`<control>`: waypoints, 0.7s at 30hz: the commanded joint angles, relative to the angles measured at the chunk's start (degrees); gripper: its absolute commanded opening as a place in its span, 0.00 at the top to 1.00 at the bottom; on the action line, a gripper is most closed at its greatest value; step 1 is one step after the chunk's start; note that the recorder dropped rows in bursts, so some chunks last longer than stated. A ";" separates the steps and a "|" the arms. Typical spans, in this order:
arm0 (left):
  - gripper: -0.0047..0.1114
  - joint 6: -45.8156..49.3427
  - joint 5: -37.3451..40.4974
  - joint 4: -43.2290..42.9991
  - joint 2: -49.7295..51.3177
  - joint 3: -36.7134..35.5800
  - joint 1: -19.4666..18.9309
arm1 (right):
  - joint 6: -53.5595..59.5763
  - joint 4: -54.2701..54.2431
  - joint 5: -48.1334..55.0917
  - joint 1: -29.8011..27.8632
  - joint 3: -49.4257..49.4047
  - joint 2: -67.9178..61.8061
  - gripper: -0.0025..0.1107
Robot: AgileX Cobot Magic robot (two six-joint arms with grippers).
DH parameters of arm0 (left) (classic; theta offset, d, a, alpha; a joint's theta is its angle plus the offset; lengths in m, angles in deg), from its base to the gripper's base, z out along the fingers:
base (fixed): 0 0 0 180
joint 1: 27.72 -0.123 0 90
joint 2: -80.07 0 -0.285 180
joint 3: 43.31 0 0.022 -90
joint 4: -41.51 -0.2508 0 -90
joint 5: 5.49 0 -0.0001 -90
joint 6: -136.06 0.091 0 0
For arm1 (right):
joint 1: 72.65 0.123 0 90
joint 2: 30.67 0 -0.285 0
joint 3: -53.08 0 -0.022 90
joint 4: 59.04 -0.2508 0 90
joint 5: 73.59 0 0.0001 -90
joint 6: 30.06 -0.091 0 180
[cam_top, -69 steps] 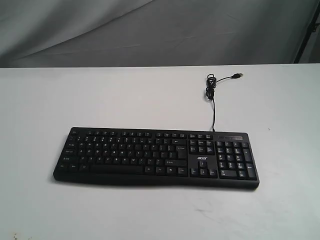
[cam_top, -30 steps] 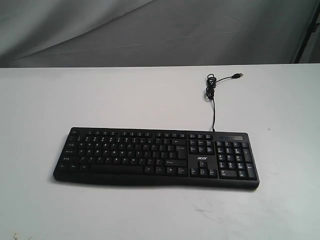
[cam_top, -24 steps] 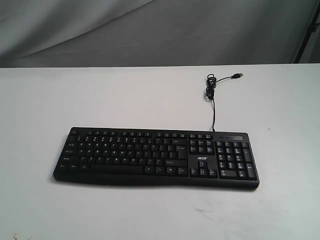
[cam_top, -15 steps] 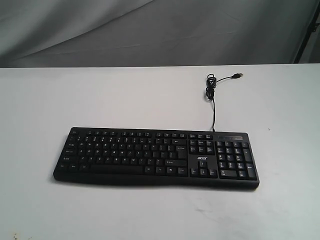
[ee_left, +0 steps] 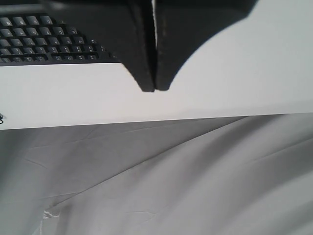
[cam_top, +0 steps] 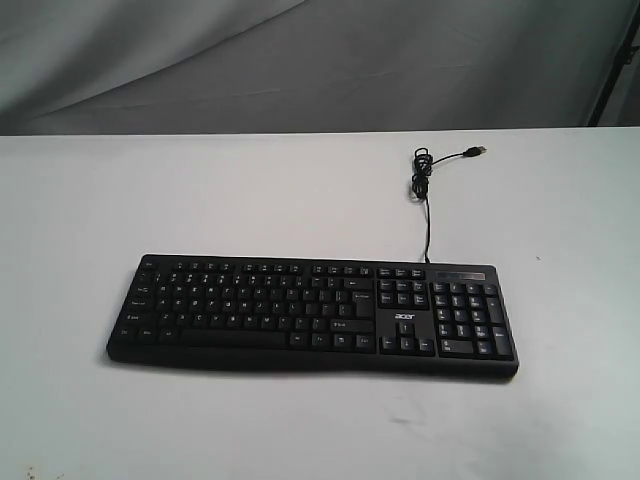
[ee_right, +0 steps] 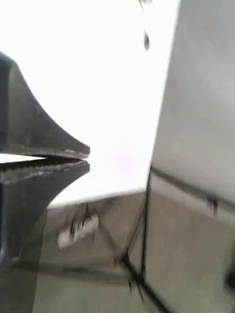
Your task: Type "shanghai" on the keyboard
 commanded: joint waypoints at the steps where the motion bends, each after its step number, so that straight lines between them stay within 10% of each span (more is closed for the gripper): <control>1: 0.96 -0.15 -0.34 0.00 -0.14 -0.10 0.37 | 23.47 -29.88 8.40 2.76 0.97 -8.84 0.98; 13: 0.96 -0.15 -0.34 0.00 -0.14 -0.10 0.37 | 23.56 -23.95 -0.40 27.70 0.97 -15.80 0.98; 21: 0.96 -0.15 -0.34 0.00 -0.14 -0.10 0.37 | 22.53 -23.62 -0.84 33.62 0.97 -16.07 0.98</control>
